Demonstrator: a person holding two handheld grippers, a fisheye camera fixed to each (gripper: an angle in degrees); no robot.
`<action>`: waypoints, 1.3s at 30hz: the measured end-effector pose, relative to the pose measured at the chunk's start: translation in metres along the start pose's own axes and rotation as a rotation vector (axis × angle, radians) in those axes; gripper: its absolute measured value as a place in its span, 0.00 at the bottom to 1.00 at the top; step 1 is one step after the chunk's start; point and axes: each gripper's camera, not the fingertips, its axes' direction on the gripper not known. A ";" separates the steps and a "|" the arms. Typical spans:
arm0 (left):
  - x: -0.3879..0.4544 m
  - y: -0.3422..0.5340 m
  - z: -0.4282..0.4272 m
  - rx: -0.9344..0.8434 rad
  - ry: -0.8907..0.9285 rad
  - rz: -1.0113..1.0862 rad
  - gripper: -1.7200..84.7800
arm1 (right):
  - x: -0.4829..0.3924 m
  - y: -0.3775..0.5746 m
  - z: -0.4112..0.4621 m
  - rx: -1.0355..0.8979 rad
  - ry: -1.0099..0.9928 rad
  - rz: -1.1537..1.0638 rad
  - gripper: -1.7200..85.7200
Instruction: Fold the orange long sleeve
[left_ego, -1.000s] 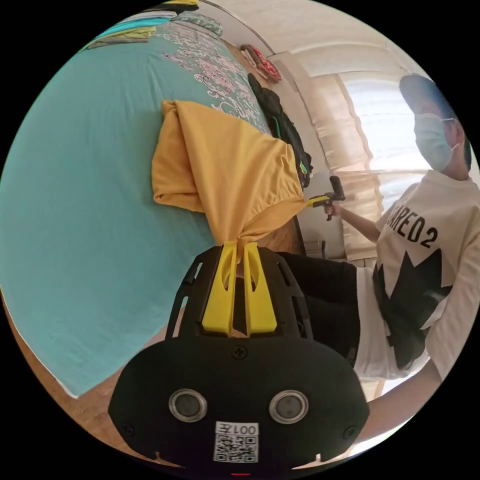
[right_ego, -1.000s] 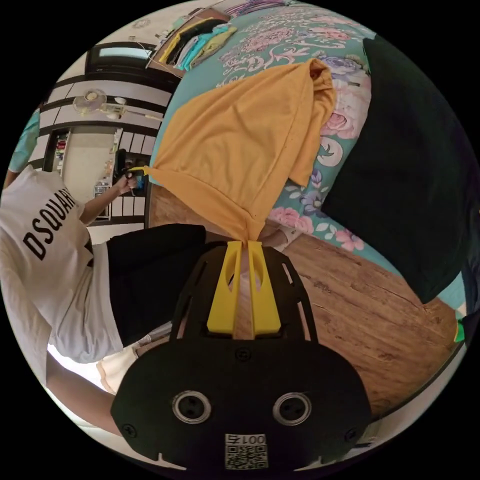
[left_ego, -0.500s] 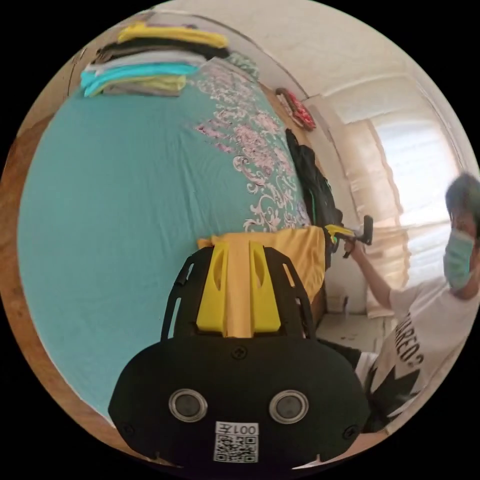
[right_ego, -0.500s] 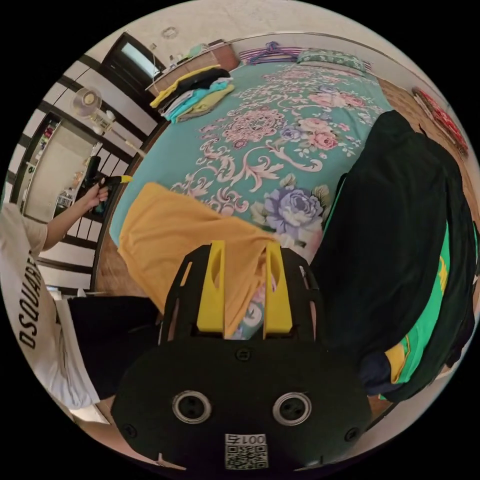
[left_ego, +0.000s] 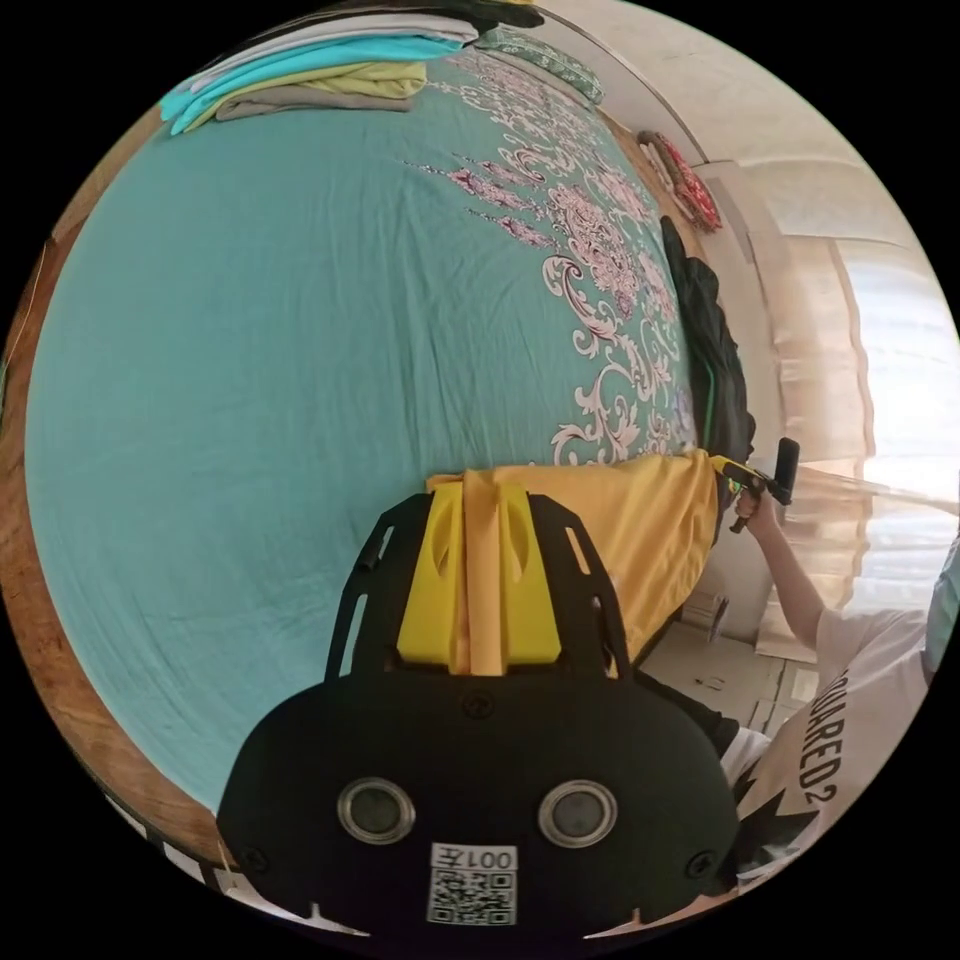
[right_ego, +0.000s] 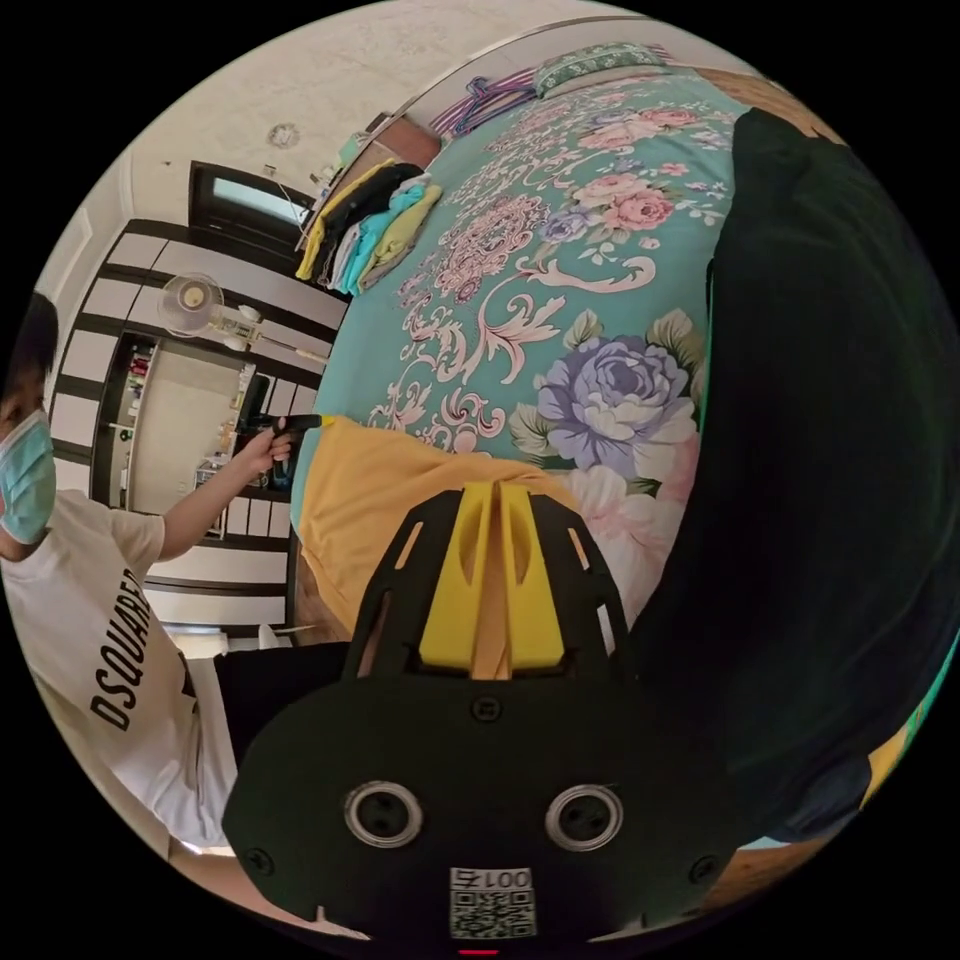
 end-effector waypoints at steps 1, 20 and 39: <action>0.001 -0.001 0.002 -0.003 -0.019 0.012 0.05 | -0.001 0.001 0.003 0.001 -0.005 -0.021 0.04; -0.042 0.013 0.010 0.161 0.123 -0.104 0.01 | -0.028 0.016 -0.007 0.019 0.301 -0.045 0.02; 0.033 0.133 0.027 -0.030 0.030 -0.003 0.08 | -0.191 0.163 0.033 -0.177 0.229 0.159 0.12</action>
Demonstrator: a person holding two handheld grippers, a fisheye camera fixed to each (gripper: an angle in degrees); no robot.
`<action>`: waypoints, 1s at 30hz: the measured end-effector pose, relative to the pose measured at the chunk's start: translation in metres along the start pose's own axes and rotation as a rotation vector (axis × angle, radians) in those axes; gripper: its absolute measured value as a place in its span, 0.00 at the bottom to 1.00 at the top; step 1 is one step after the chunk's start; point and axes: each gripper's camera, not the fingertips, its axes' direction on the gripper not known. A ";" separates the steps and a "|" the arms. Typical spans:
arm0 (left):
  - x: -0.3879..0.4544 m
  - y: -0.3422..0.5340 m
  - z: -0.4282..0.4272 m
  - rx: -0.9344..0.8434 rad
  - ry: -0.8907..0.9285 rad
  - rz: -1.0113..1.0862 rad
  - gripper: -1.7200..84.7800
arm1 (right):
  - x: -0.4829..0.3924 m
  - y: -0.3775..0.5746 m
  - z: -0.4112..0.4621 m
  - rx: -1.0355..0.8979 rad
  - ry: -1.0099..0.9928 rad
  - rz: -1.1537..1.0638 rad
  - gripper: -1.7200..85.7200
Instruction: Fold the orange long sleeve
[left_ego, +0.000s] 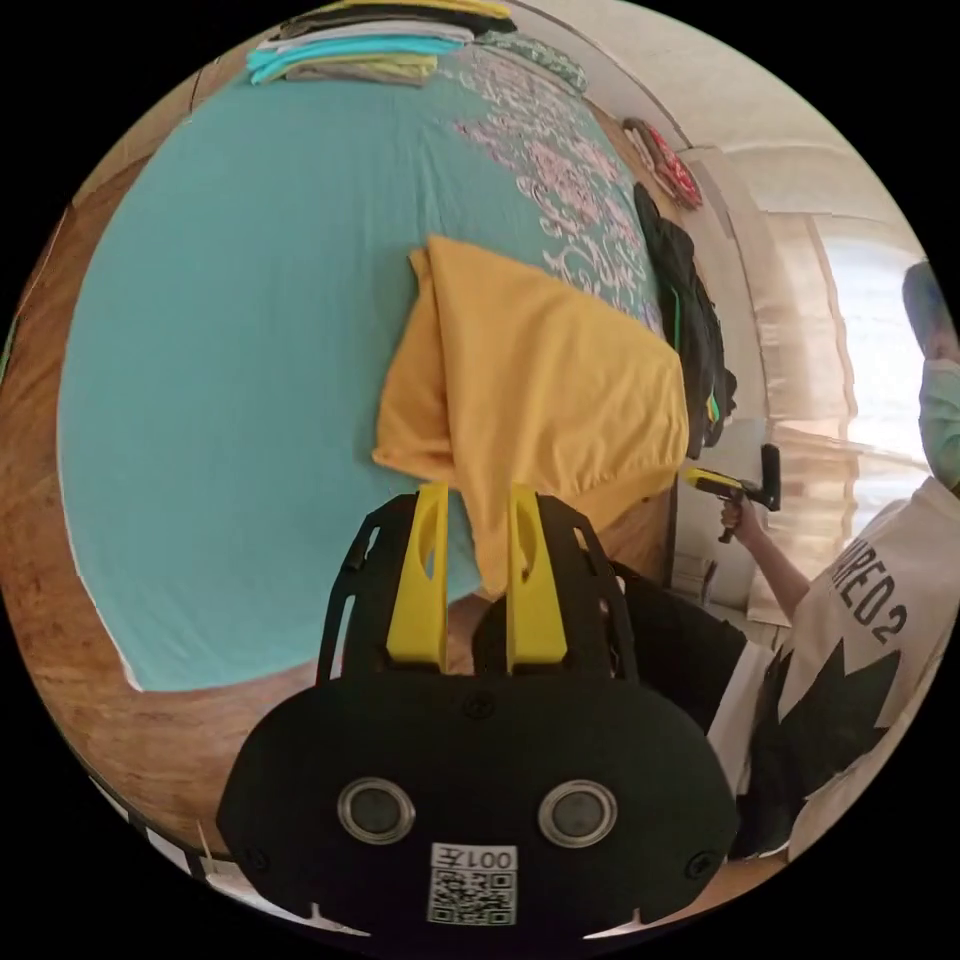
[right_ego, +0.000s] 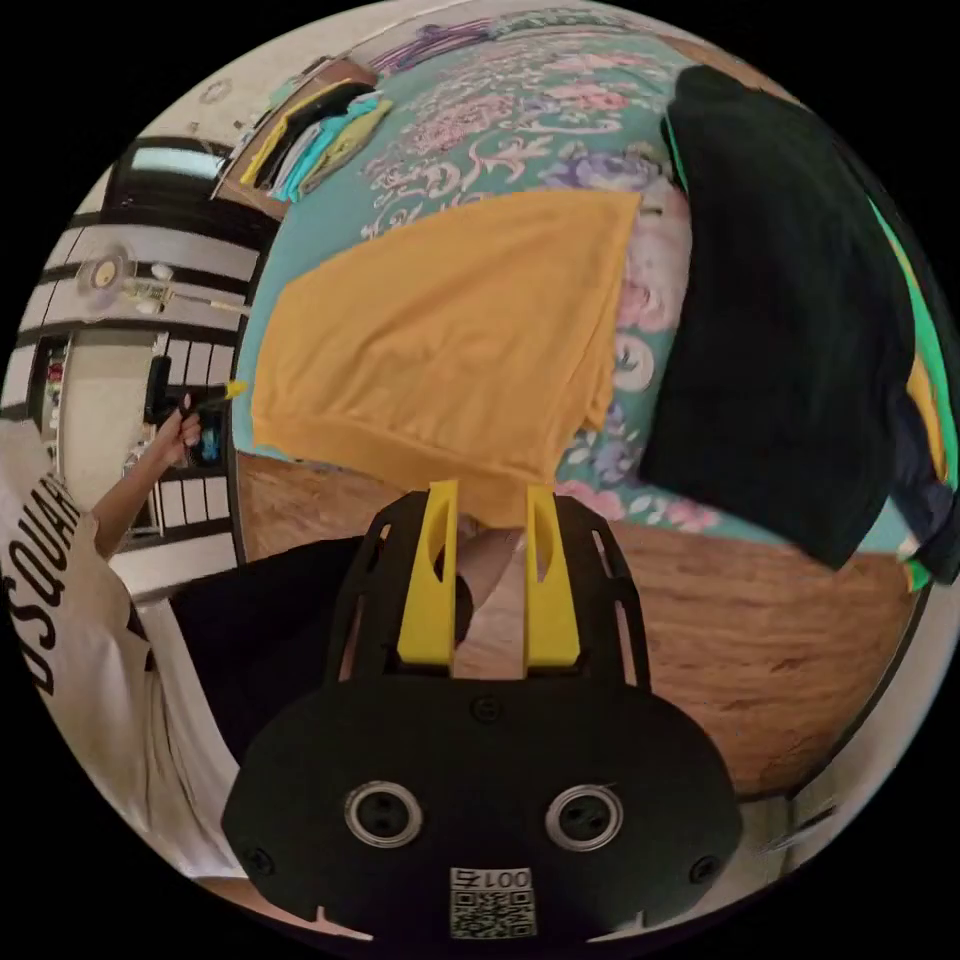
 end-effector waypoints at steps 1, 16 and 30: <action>0.004 0.008 0.012 -0.027 0.013 -0.010 0.08 | -0.005 0.008 0.008 0.018 -0.018 0.043 0.12; 0.028 0.028 0.067 -0.008 -0.013 -0.073 0.01 | -0.028 0.062 -0.031 0.069 0.044 0.223 0.02; 0.106 -0.023 0.031 0.122 -0.231 0.130 0.09 | -0.096 0.029 -0.158 0.127 0.228 -0.155 0.08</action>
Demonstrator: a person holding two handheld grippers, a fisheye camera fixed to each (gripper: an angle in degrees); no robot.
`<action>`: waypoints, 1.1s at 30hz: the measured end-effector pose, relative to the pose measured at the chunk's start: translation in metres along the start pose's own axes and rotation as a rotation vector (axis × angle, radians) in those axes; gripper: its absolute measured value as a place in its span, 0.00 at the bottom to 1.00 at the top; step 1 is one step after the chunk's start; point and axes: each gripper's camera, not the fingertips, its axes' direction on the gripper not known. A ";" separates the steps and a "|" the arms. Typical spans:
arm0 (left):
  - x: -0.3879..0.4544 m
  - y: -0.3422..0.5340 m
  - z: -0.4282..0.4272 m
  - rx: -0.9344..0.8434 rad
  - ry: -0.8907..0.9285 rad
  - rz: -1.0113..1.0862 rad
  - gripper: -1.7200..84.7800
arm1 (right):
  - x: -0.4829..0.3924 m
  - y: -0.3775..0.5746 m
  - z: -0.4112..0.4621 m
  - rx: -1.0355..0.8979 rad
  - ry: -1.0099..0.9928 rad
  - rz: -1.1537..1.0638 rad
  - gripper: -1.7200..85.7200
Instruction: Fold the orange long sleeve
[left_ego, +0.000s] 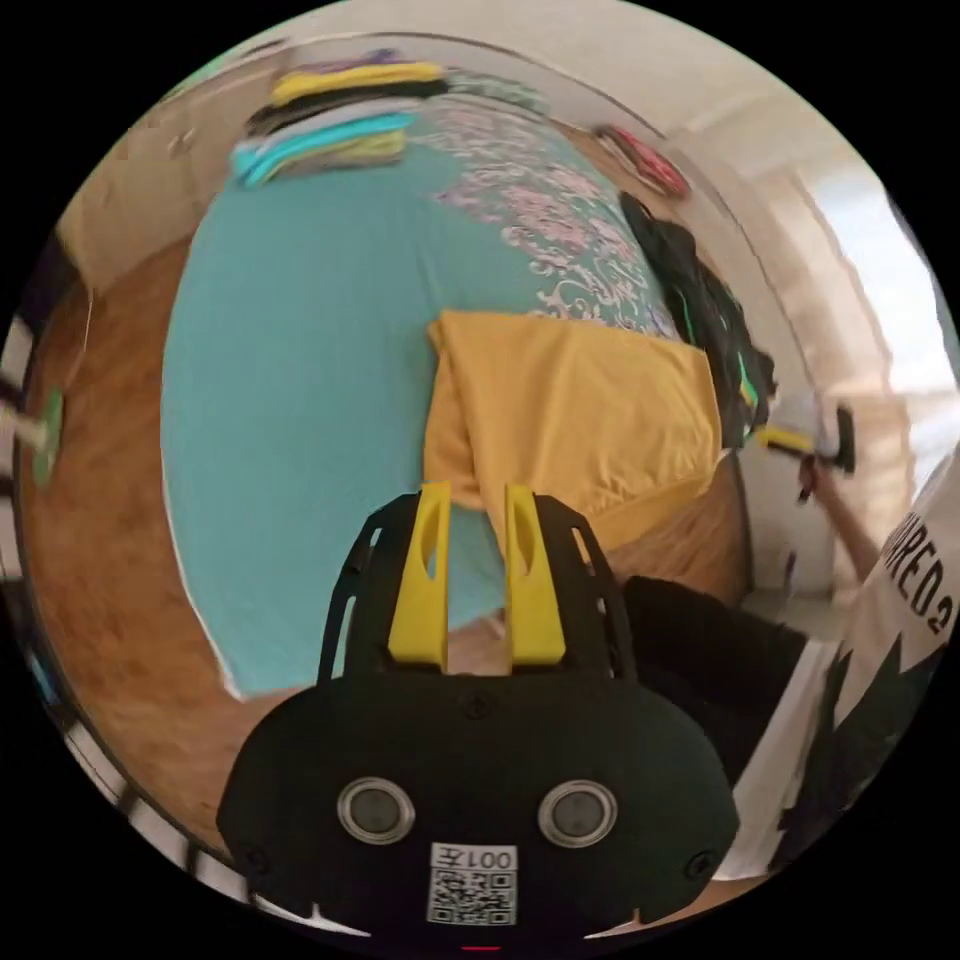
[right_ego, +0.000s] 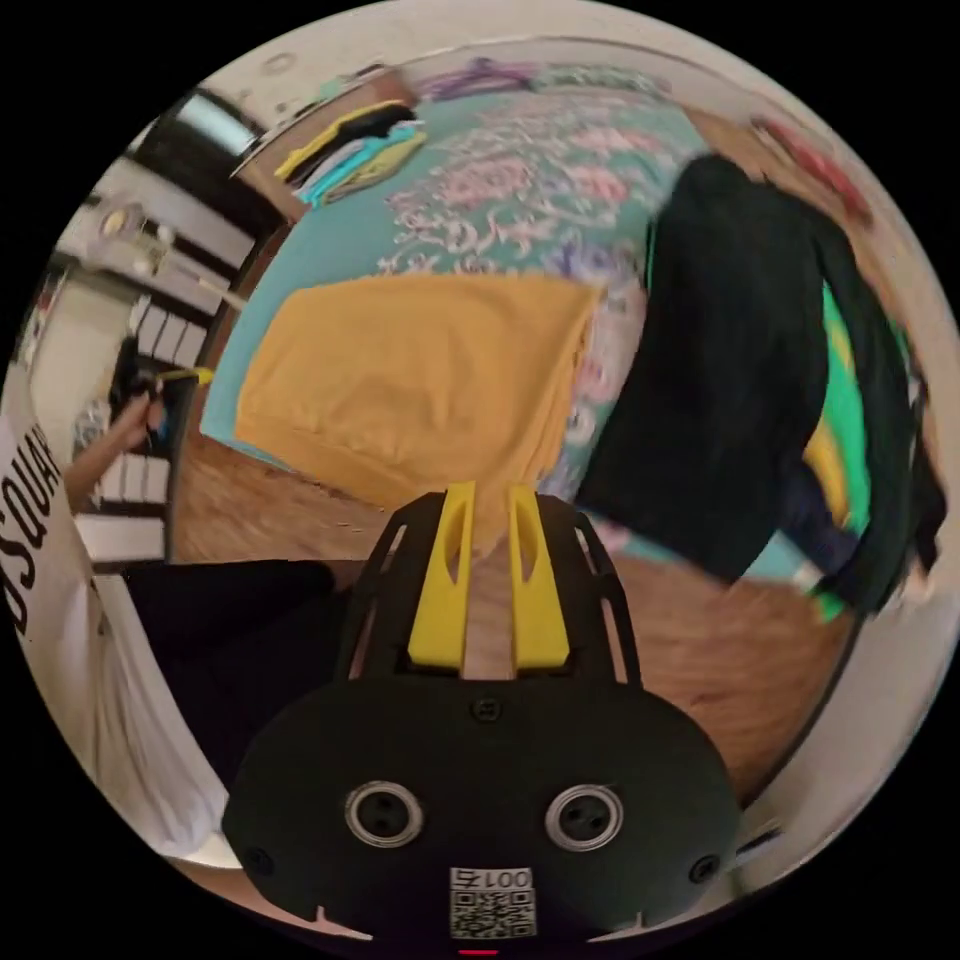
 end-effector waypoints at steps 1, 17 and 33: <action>0.014 -0.033 0.003 -0.022 -0.049 0.132 0.10 | 0.000 -0.029 -0.014 0.021 0.061 -0.107 0.10; 0.130 -0.199 0.177 -0.755 -0.287 1.020 0.11 | 0.032 -0.237 0.047 -0.552 0.031 -0.718 0.10; 0.148 -0.253 0.058 -0.387 -0.157 0.795 0.08 | 0.050 -0.274 -0.114 -0.333 0.104 -0.716 0.03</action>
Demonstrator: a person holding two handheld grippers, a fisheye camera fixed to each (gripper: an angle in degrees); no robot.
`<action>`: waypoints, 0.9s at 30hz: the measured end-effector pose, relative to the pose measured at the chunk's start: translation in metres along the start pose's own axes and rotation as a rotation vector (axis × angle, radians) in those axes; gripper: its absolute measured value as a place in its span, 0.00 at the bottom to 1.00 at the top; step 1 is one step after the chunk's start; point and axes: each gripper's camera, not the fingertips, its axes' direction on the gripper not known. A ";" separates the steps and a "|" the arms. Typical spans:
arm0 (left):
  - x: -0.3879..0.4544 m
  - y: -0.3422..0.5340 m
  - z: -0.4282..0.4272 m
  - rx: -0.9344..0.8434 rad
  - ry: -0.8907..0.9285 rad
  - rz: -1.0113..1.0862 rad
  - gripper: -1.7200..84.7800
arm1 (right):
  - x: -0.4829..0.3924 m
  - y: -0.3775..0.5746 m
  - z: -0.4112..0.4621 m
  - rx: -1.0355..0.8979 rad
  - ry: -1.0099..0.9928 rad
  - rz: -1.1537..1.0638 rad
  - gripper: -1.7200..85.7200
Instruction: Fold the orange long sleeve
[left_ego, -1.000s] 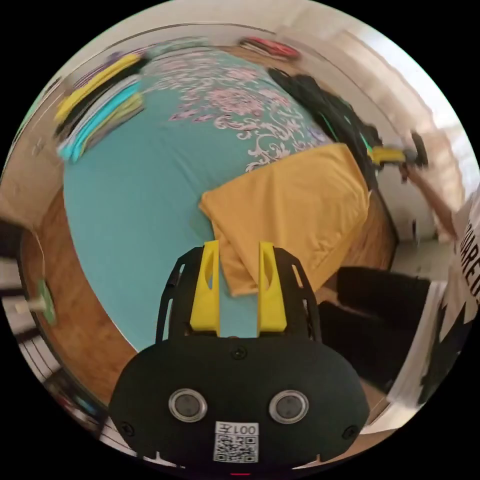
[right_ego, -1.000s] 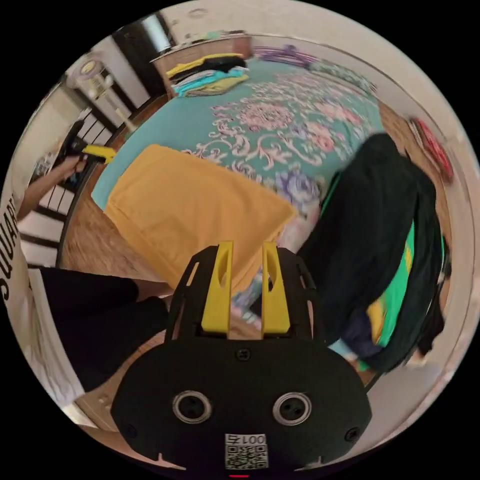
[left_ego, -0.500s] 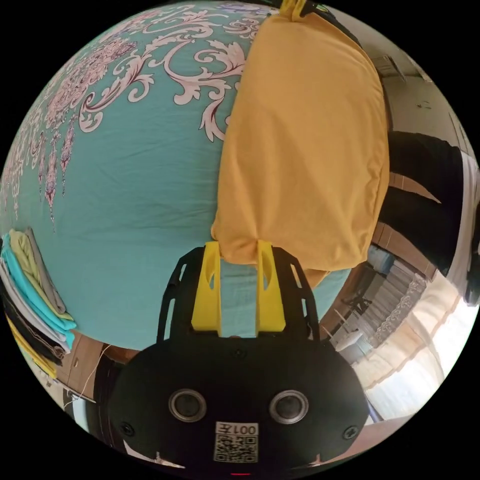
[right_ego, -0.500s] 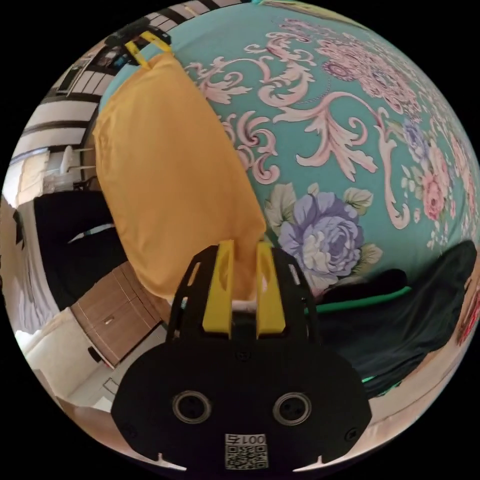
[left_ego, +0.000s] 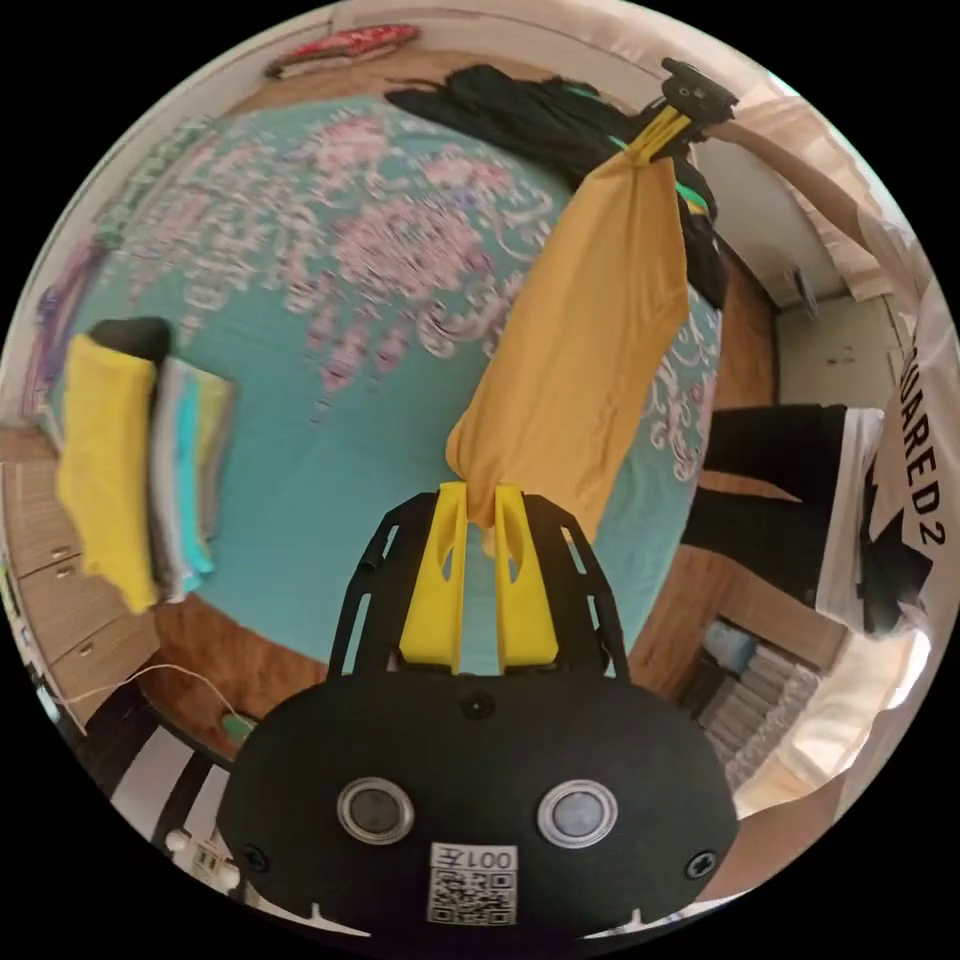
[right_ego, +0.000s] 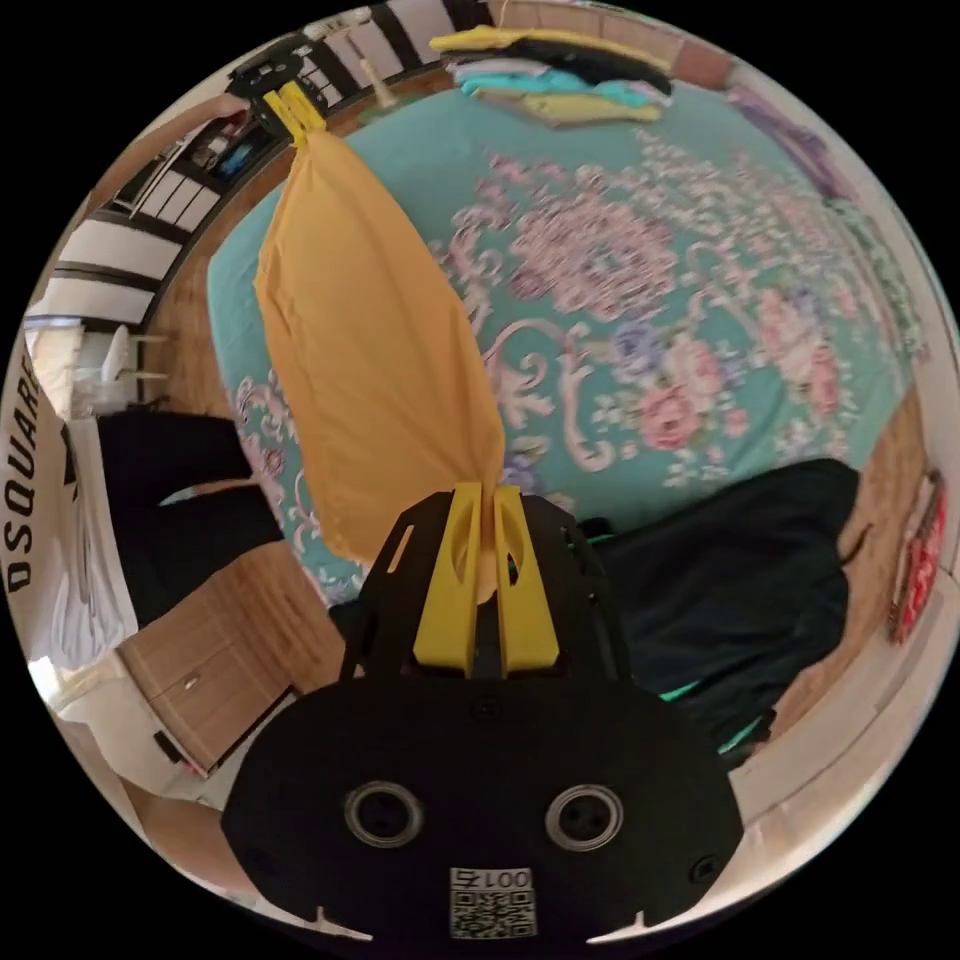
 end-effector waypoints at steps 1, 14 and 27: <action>0.000 0.002 -0.027 0.053 -0.073 -0.024 0.08 | 0.009 0.003 -0.031 0.066 0.041 0.030 0.03; 0.128 0.051 -0.016 0.203 -0.867 -0.258 0.06 | -0.056 0.052 -0.079 0.448 0.353 0.116 0.04; 0.238 0.145 0.220 -0.001 -0.305 -0.502 0.04 | -0.178 0.102 0.148 0.182 -0.122 0.292 0.03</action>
